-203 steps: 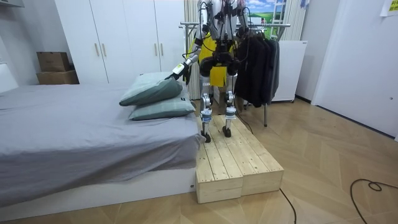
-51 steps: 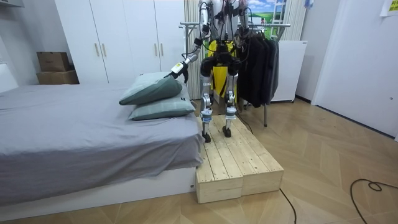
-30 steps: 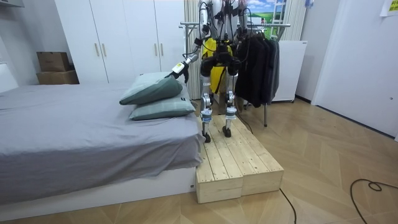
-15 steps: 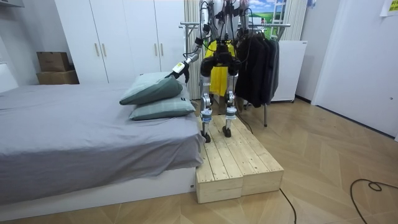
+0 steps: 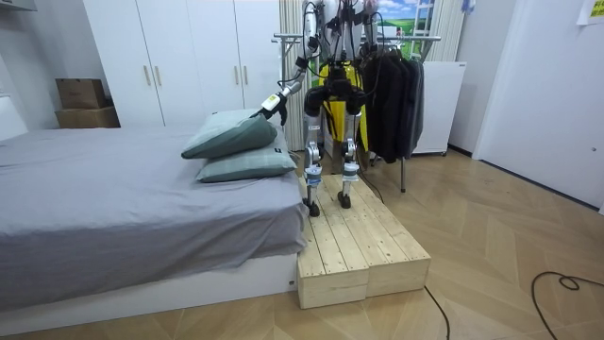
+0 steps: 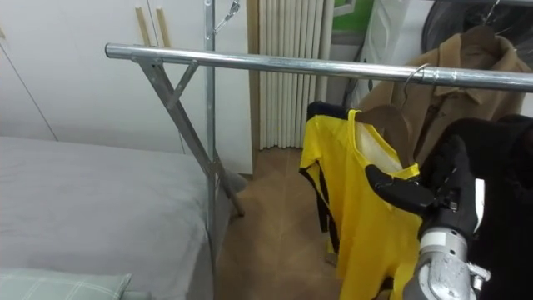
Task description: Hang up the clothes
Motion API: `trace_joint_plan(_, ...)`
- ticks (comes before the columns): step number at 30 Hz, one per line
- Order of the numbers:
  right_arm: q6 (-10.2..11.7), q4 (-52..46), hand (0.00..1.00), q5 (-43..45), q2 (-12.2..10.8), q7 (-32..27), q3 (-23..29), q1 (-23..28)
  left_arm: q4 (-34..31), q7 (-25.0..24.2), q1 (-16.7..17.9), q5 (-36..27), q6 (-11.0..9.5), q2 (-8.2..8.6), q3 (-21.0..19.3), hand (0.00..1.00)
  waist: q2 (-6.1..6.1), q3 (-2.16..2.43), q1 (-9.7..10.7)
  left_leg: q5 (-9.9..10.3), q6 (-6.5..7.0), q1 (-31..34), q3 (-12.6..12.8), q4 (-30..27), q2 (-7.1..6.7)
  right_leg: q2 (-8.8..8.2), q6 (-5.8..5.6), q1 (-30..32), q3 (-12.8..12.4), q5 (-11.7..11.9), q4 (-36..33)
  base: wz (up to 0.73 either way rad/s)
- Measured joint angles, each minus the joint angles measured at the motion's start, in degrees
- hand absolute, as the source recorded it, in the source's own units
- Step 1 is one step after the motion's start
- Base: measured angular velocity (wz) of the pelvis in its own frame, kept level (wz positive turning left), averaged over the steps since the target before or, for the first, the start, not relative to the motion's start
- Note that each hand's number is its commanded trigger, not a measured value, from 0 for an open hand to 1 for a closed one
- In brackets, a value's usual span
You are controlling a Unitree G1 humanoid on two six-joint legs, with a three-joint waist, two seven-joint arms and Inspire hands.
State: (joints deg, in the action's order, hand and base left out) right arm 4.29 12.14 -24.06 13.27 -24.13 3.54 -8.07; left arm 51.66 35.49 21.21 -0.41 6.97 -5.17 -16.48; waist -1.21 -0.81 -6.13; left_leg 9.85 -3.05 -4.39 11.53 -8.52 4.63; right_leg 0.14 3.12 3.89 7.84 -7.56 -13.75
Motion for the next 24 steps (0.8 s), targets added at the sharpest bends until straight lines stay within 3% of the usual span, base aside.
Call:
trace_joint_plan(6,1.1,-2.6,0.0,0.5,0.0,-1.5,-0.1,1.0,0.0,0.0,0.0,0.0,0.0,0.0,0.8,0.0,0.17,-0.07,0.0,0.0,0.0,0.3,0.0,0.0,-0.01,0.0,-0.01,0.3,-0.1,0.0,0.1,0.0)
trace_joint_plan(16,4.1,-9.2,0.0,12.9,0.0,-5.0,-0.1,4.4,0.3,0.1,0.1,0.0,-0.5,0.07,1.0,0.0,0.37,-0.01,0.0,0.0,0.0,0.2,0.1,0.1,-0.03,0.05,-0.05,0.3,-0.6,0.0,0.0,0.0)
trace_joint_plan(21,5.0,-11.4,0.0,13.5,0.0,-5.9,0.0,7.7,0.5,1.3,0.1,0.0,-1.3,0.16,1.0,0.0,0.29,0.0,0.3,0.0,0.0,0.2,0.1,0.1,-0.03,0.06,-0.12,0.3,-0.7,-0.1,0.1,0.0)
trace_joint_plan(24,5.2,-10.8,0.0,13.6,0.0,-5.9,0.1,8.7,2.6,2.0,0.0,-0.1,-2.6,0.19,1.0,0.0,0.23,-0.03,1.6,0.0,0.0,0.1,0.2,0.1,-0.03,0.08,-0.12,0.3,-0.8,-0.1,0.0,-0.01)
